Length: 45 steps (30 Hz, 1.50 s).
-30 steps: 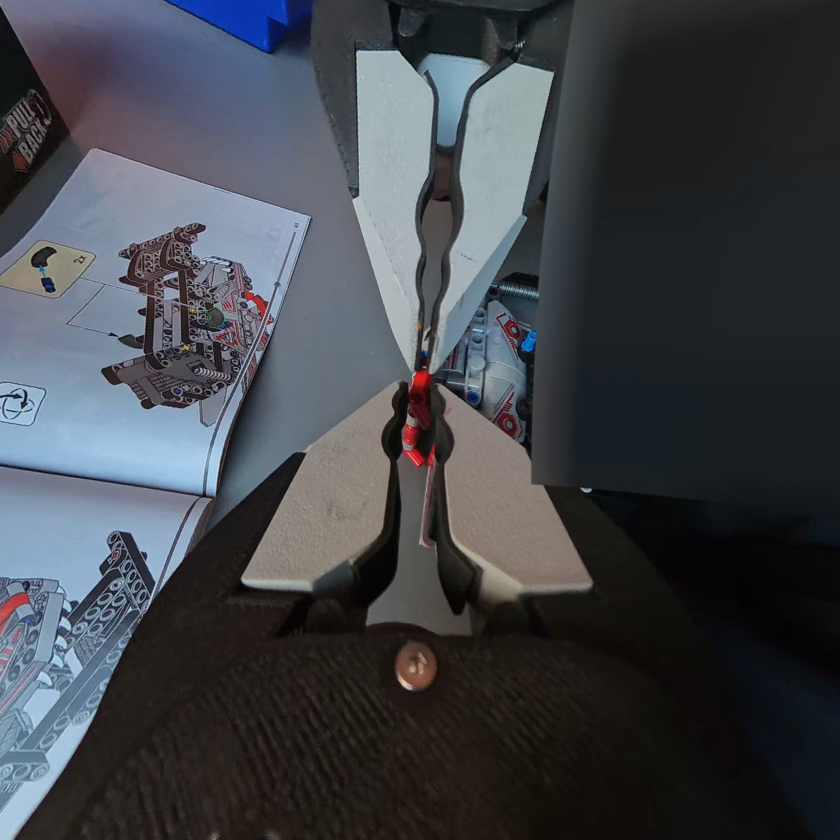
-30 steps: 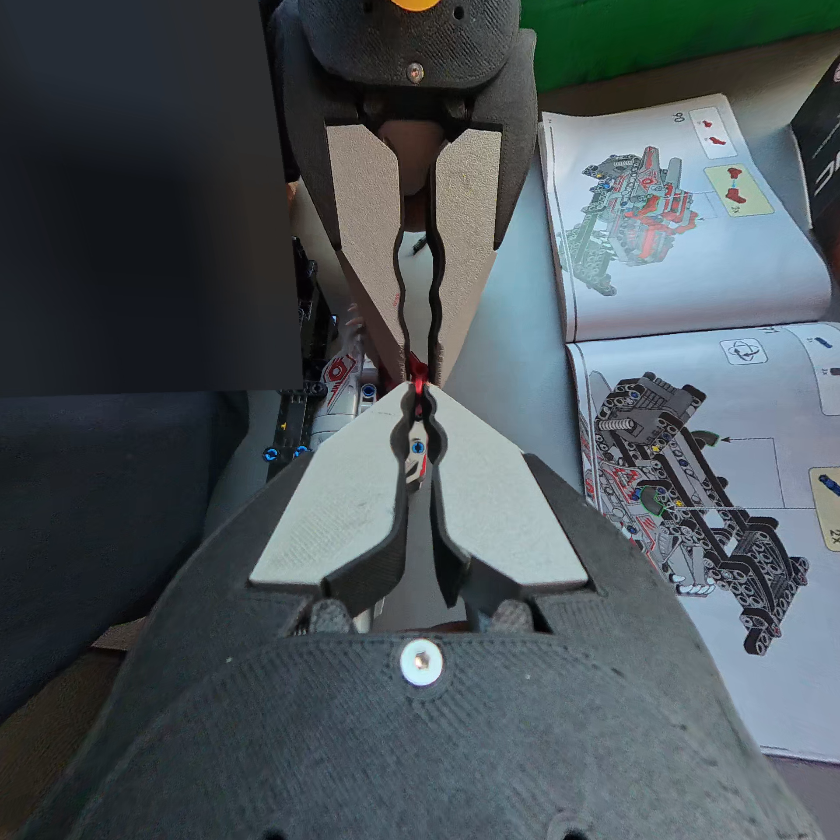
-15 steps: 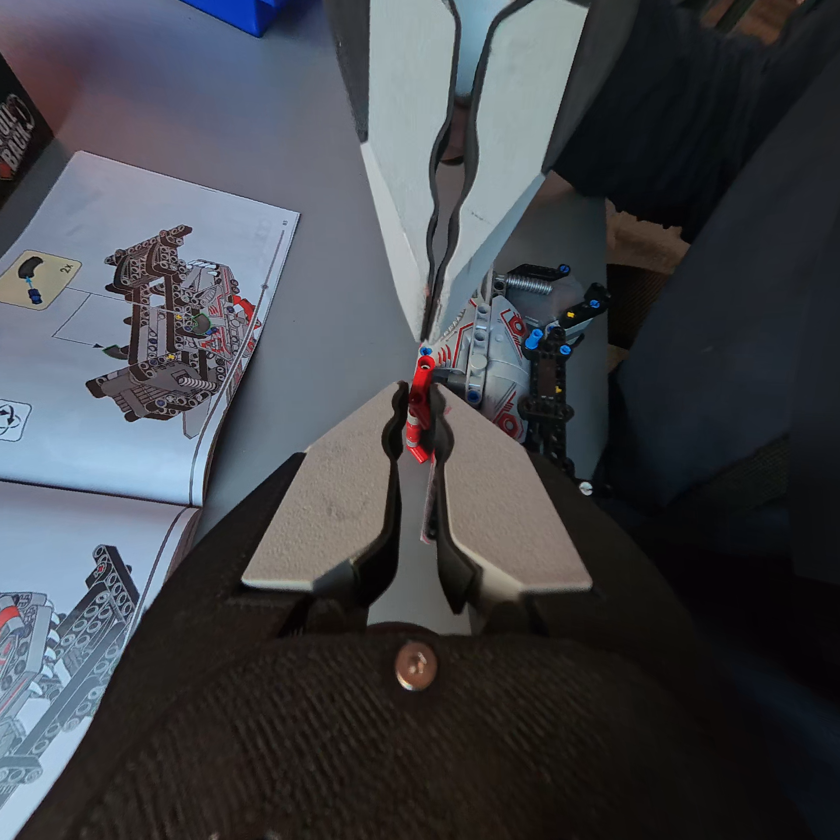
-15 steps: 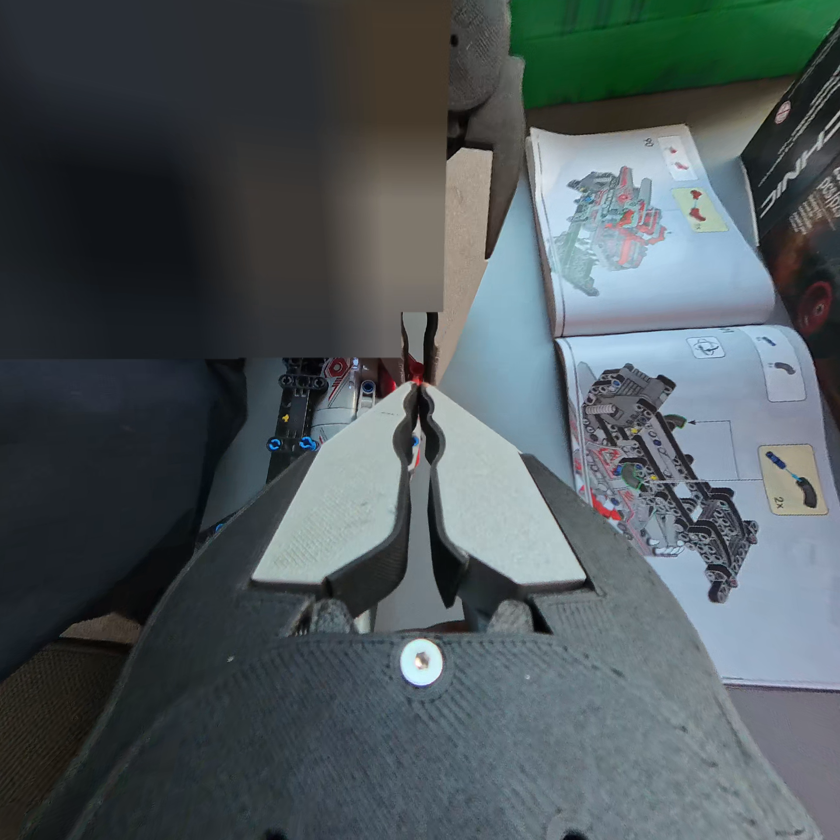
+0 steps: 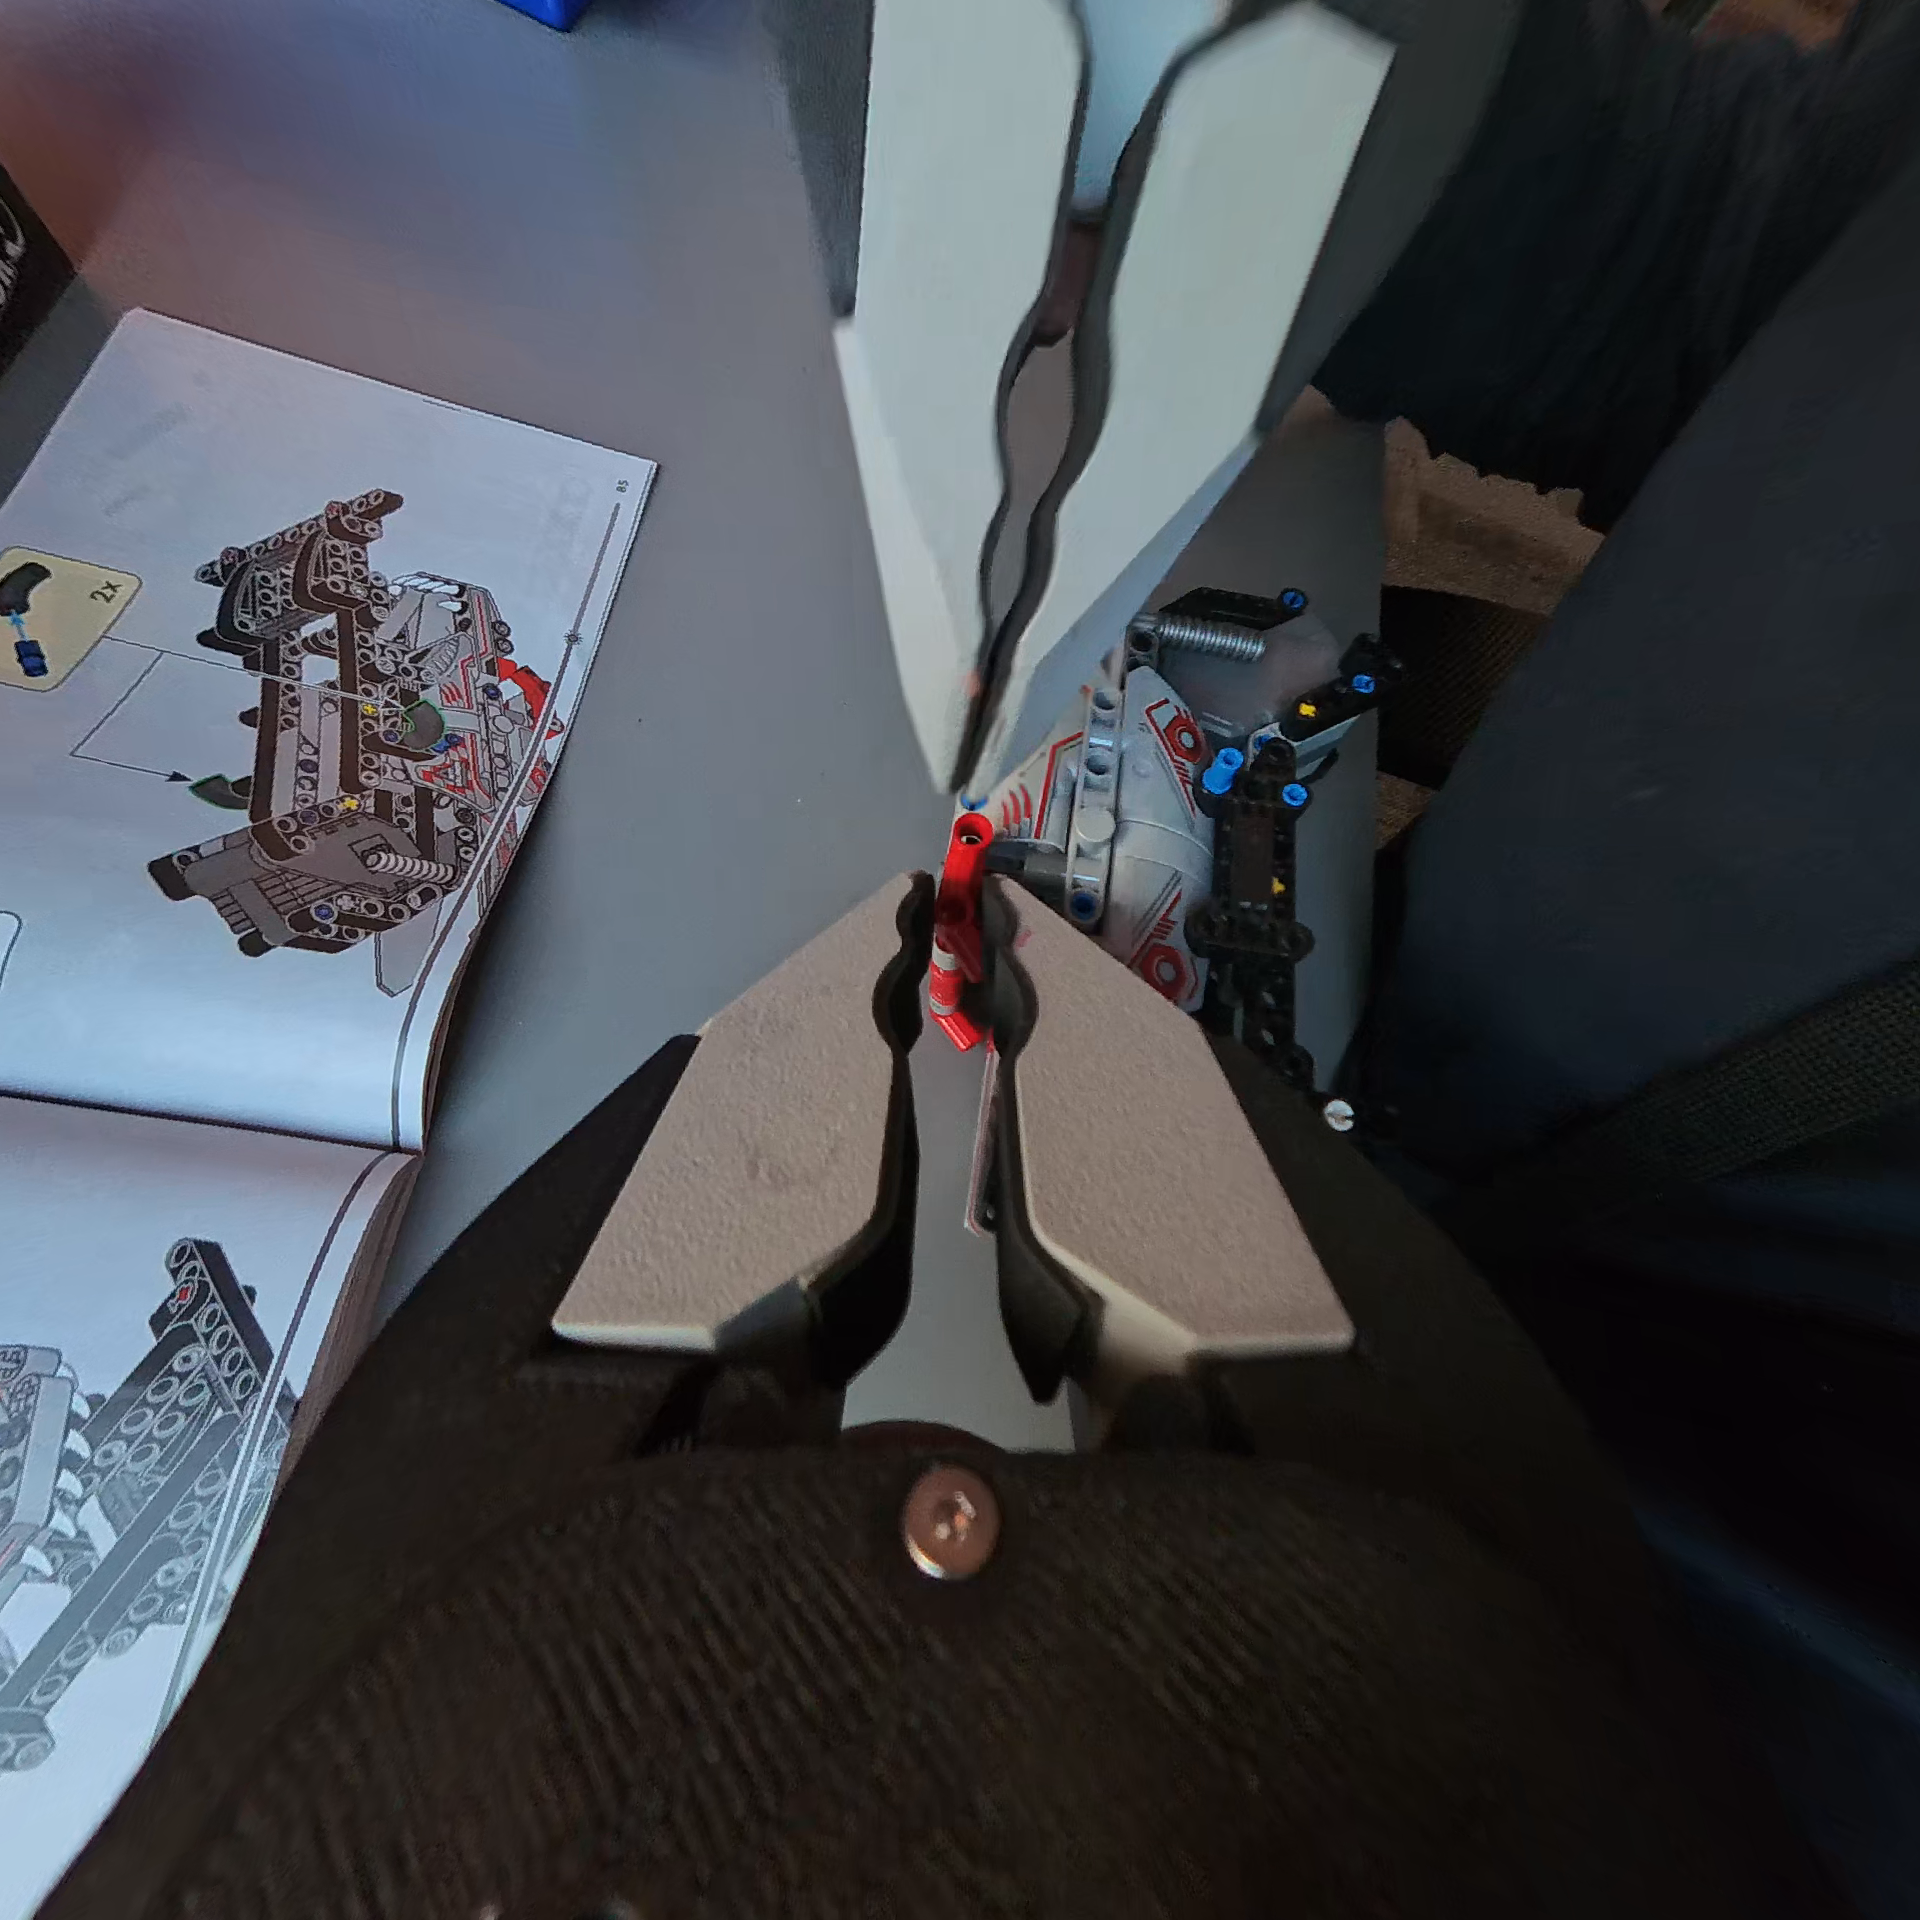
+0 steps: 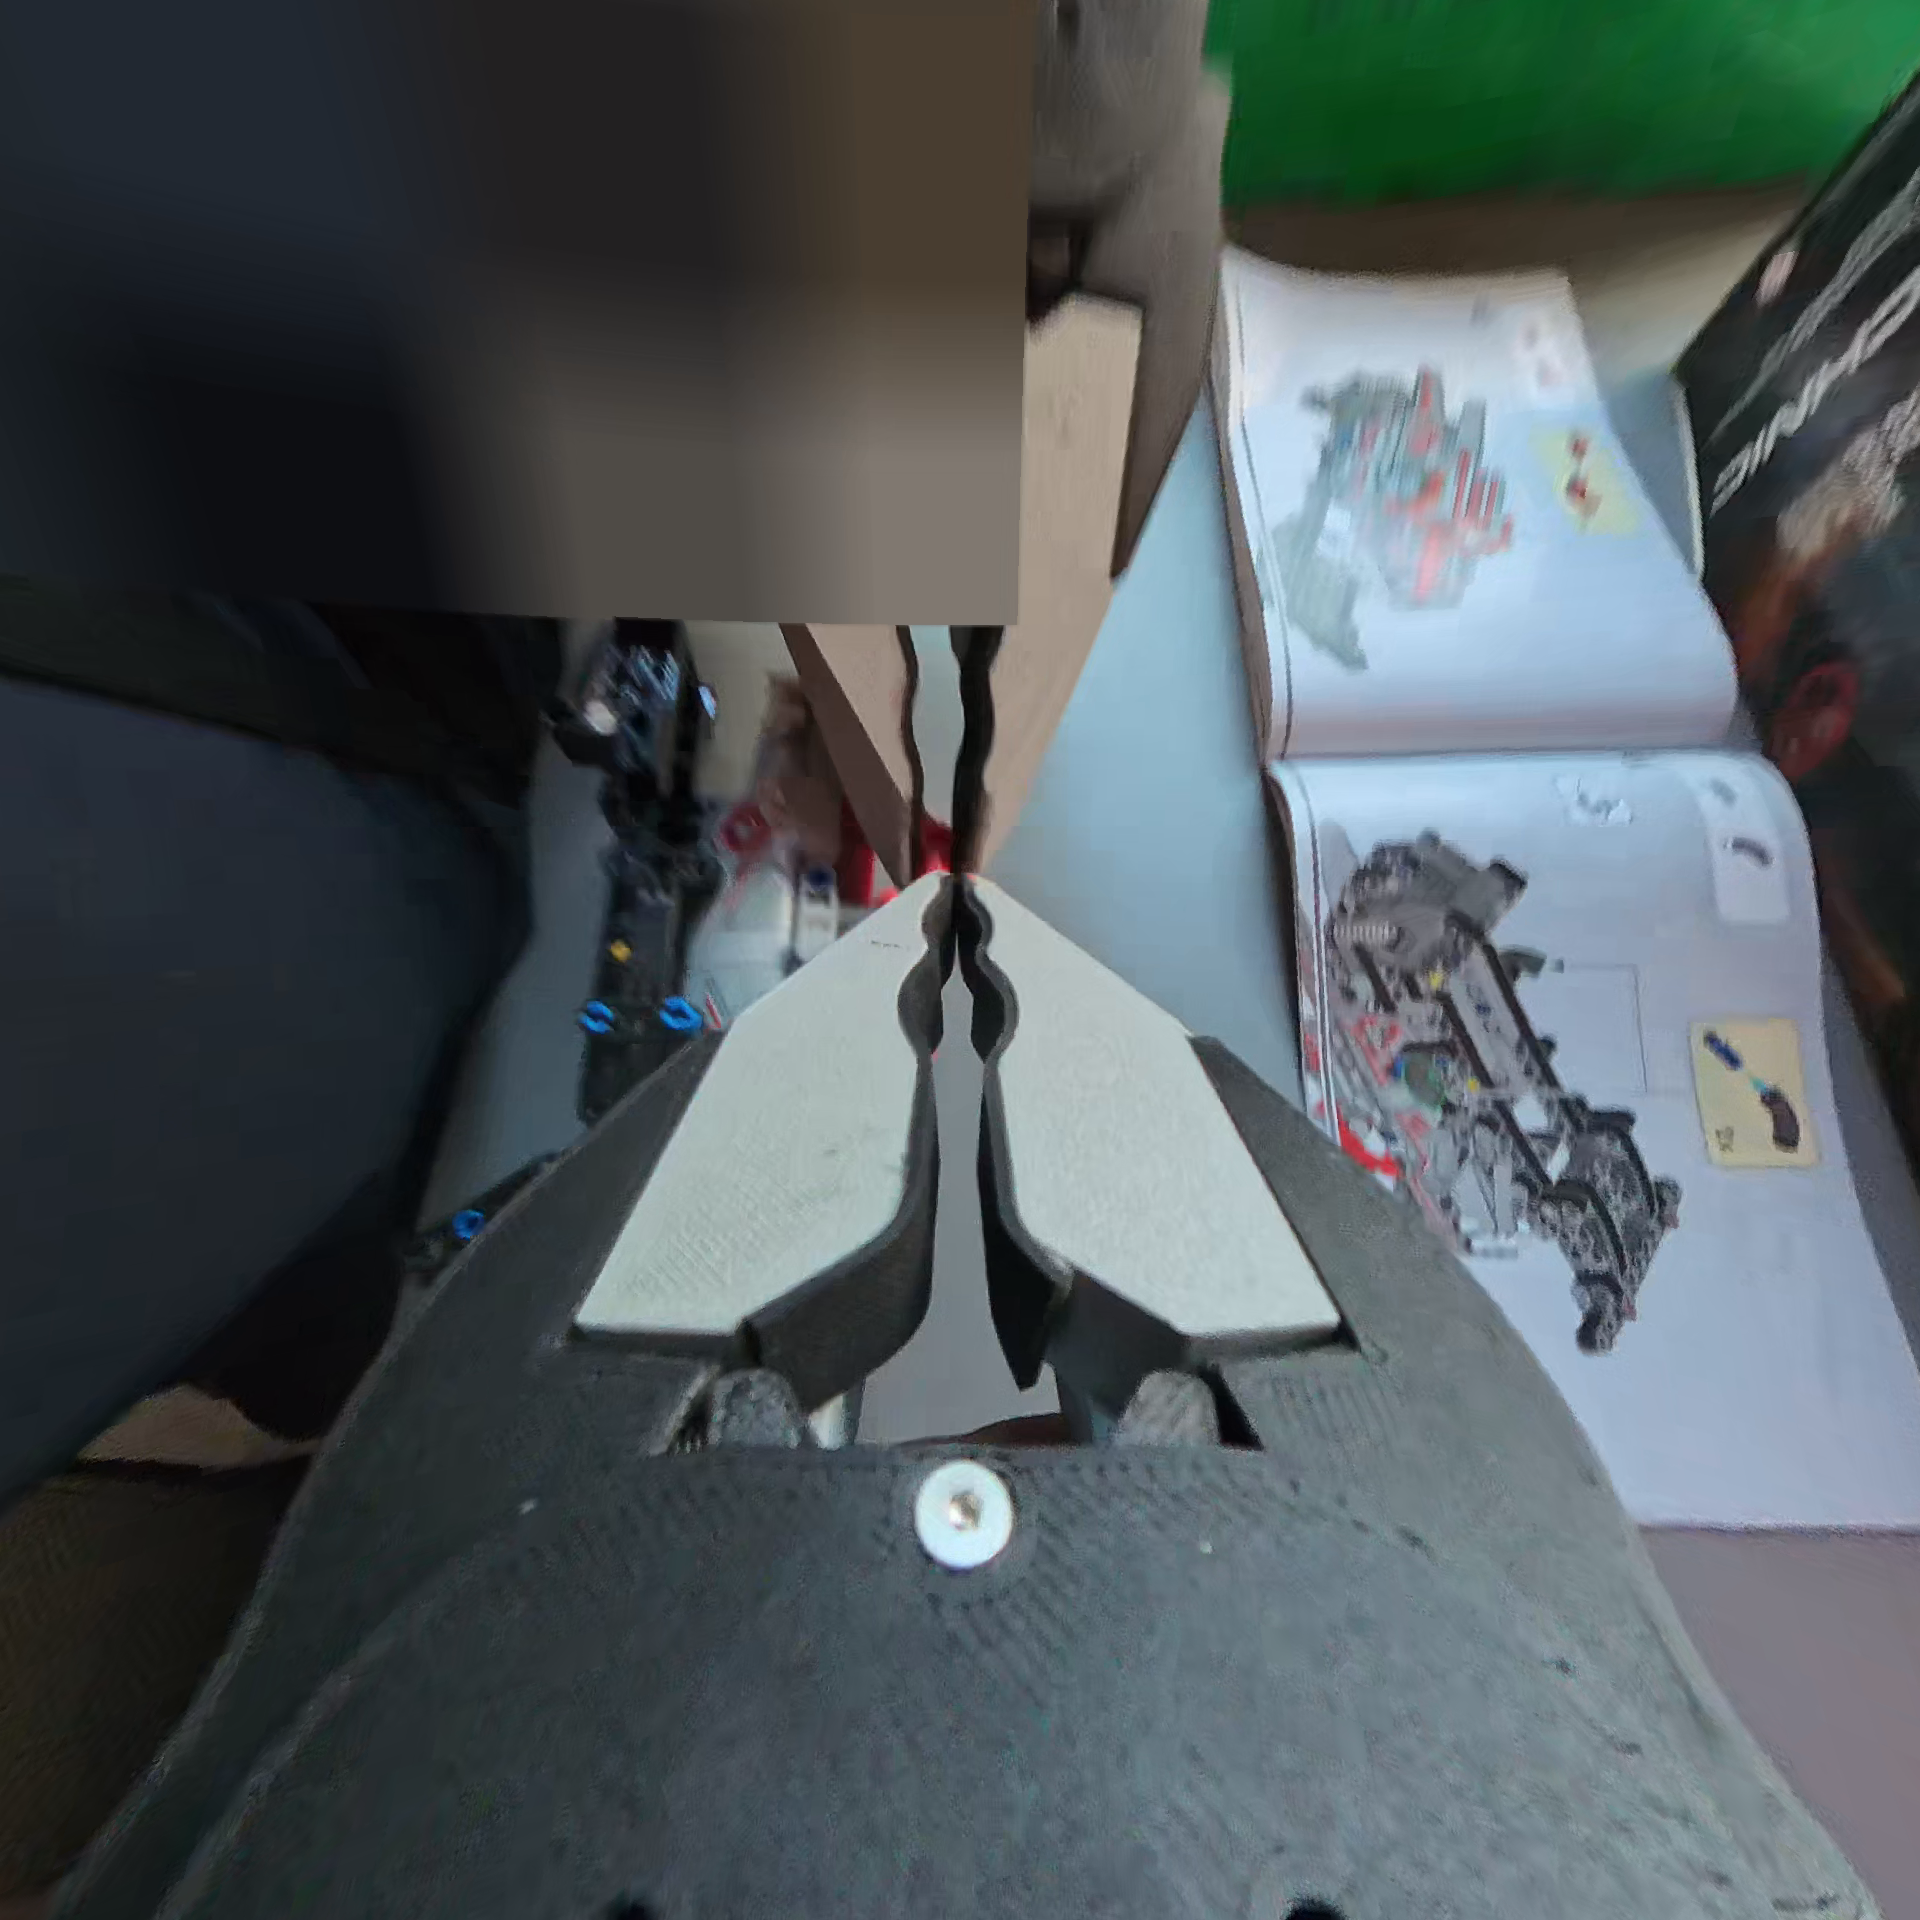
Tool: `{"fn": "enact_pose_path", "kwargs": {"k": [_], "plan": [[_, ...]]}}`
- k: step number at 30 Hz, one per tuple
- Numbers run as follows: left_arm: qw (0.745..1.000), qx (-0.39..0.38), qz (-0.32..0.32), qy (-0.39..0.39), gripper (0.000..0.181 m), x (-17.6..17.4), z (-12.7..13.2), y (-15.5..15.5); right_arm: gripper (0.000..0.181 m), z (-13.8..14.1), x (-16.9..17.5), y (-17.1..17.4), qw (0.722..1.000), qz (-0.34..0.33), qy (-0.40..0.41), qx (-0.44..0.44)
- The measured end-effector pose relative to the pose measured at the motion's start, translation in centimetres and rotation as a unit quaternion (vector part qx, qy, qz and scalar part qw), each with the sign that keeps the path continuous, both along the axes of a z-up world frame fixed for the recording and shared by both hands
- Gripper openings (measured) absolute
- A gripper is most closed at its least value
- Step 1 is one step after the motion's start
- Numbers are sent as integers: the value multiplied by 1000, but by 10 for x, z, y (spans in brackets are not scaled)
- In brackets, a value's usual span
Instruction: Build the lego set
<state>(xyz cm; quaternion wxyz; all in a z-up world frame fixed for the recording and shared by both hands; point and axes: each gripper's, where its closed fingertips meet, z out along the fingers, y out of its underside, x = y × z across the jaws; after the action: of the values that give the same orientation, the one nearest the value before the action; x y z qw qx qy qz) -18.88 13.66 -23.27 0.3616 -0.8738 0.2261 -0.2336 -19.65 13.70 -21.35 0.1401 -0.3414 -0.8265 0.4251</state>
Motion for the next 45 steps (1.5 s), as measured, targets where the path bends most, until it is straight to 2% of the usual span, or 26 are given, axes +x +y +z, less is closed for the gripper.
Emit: {"fn": "enact_pose_path", "kwargs": {"k": [2,5,7,9,11,14,16,19,22,25,30,34,39,41,44,45], "plan": [[1000,0,0,1,6,0,0,0,0,14,0,-6,999,12,11,-29],[1000,-2,1,6,6,-1,-1,-1,0,-17,4,-6,999,19,-43,23],[1000,1,1,-2,6,-1,0,-1,0,-13,4,-8,999,12,-45,-15],[1000,4,2,-5,6,0,0,-1,0,-13,4,-7,999,9,-40,-18],[1000,4,-1,-4,5,0,0,-1,0,-5,-2,0,1000,-18,-15,-21],[1000,5,0,-7,5,0,0,-2,0,17,-2,6,997,-30,3,-74],[1000,6,2,-11,6,0,0,-1,0,13,-1,3,998,-26,-3,-55],[1000,7,3,-15,6,1,0,0,0,-13,4,-7,999,-8,-43,-15],[1000,5,1,-13,6,2,0,0,0,-8,1,2,999,-23,-38,5],[1000,5,-2,-6,6,2,0,-1,0,17,-3,6,999,-29,0,-31],[1000,4,-2,-9,5,3,1,-1,0,-10,3,3,999,-18,-30,34],[1000,3,0,-8,6,3,1,-2,0,3,5,-1,1000,-14,-23,-13],[1000,6,6,-7,5,3,0,-2,0,-10,4,-2,999,-12,-28,35],[1000,7,9,-6,5,4,1,-3,21,-6,1,-2,999,-20,-28,24],[1000,10,14,-3,5,4,1,-3,0,-6,6,-9,999,2,-51,12],[1000,11,15,-3,5,4,1,-3,0,-9,6,-8,998,3,-49,26]]}}
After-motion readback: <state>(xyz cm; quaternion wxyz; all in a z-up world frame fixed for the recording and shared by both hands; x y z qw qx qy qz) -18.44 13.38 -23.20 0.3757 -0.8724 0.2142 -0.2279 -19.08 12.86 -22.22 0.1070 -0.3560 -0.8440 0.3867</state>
